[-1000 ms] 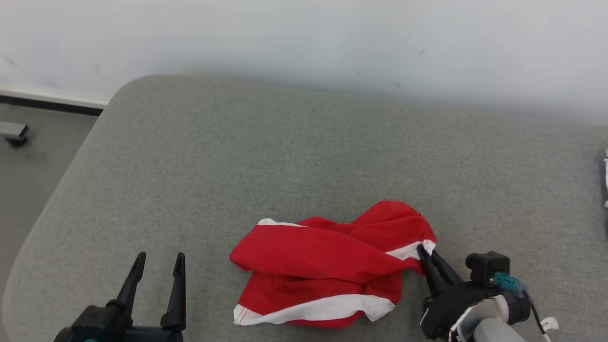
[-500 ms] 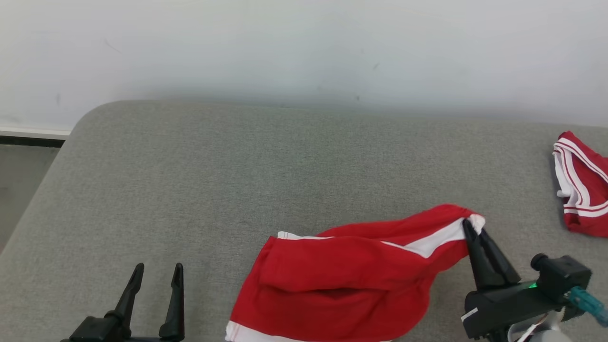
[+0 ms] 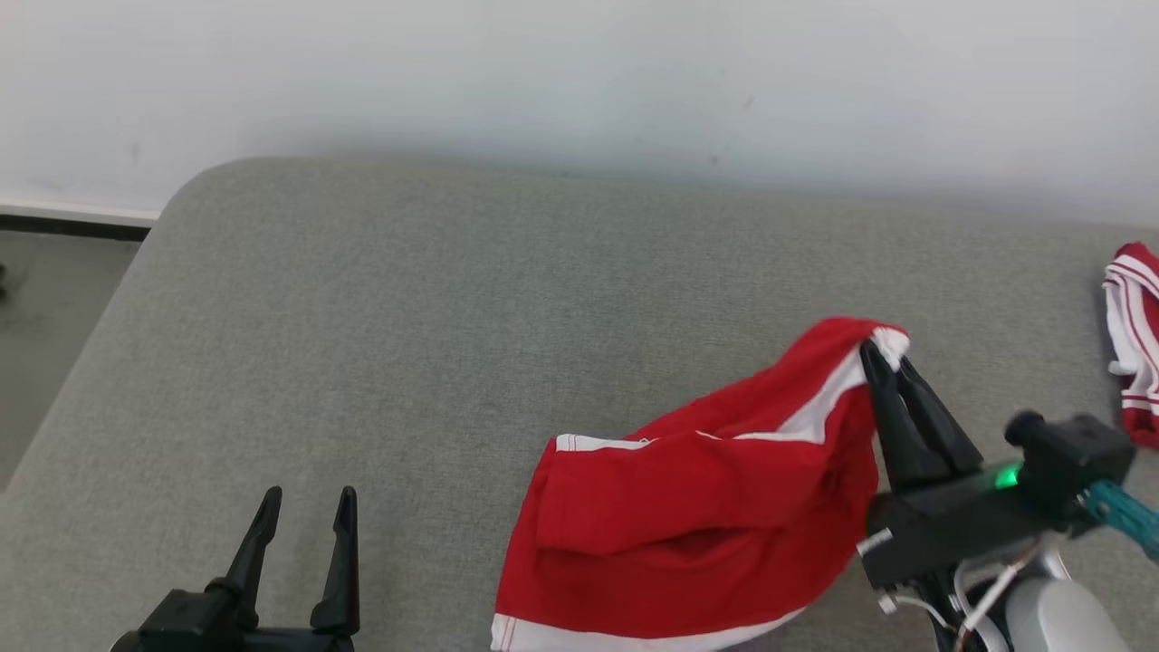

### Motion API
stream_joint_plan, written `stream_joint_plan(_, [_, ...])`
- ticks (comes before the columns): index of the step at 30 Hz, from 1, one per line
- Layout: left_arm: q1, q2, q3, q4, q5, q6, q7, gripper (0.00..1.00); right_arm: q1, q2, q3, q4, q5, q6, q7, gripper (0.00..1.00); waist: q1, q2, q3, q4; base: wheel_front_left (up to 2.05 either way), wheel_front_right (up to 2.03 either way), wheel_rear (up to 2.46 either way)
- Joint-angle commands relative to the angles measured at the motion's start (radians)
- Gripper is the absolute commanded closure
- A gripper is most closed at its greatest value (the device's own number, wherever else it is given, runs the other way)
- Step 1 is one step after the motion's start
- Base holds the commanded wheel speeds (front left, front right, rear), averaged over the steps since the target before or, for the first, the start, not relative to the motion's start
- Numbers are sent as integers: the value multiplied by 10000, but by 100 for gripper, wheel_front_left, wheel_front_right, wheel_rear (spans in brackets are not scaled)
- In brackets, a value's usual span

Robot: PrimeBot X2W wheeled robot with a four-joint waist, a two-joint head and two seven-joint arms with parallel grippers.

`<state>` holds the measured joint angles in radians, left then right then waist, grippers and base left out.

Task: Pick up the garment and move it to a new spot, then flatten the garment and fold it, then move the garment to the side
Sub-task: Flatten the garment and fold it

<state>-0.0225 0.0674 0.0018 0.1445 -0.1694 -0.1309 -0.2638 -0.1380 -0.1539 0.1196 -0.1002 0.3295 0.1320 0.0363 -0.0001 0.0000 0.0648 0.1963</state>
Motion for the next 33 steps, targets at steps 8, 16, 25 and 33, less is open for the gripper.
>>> stream_joint_plan(8, [-494,-94,-164,132,-121,20,-4,0,-2333,431,755,1958,-226,-29,-54,100,1,0,602,784,0,0,0])
stream_joint_plan(16, [-795,-136,-361,304,-281,16,-4,0,-4559,787,1806,6029,-333,-29,-820,100,1,0,885,1261,0,0,0])
stream_joint_plan(25, [-774,-162,-320,350,-264,15,-4,0,-5558,962,2595,9037,69,-31,-2224,0,1,0,839,1103,0,0,0])
stream_joint_plan(33, [-558,-79,-87,277,-50,14,-4,0,-5100,395,2732,8851,585,-31,-2951,0,1,0,426,371,0,0,0])
